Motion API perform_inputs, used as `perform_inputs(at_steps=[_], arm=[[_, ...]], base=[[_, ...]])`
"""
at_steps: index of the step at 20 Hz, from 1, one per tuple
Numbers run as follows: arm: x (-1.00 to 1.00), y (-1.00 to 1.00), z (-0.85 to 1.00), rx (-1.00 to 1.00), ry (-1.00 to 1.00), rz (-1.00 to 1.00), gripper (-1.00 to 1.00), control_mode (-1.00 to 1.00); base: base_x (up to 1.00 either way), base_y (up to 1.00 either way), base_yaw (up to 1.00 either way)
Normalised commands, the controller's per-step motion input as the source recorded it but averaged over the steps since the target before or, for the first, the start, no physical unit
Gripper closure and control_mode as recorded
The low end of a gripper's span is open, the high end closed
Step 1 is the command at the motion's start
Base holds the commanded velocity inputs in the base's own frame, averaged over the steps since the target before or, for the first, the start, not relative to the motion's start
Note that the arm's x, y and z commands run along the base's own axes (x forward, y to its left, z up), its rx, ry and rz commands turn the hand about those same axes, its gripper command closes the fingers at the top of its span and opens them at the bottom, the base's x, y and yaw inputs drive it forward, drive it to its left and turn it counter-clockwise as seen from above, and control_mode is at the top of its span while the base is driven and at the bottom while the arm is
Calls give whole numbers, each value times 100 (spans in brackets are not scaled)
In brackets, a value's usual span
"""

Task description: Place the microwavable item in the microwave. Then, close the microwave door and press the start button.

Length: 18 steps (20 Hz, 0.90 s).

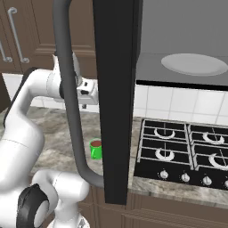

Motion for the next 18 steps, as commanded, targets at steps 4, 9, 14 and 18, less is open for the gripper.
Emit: perform_inputs(at_steps=[4,9,14,18], arm=[[-18,6,-6,0,0,0,-100,-100],[-64,8,-78,0,1,0,-100,-100],[-43,23,-100,-1,5,0,-100,-100],[-11,10,-100,-1,3,-2,-100,-100]], base=[[0,0,0],[0,0,0],[0,0,0],[0,0,0]])
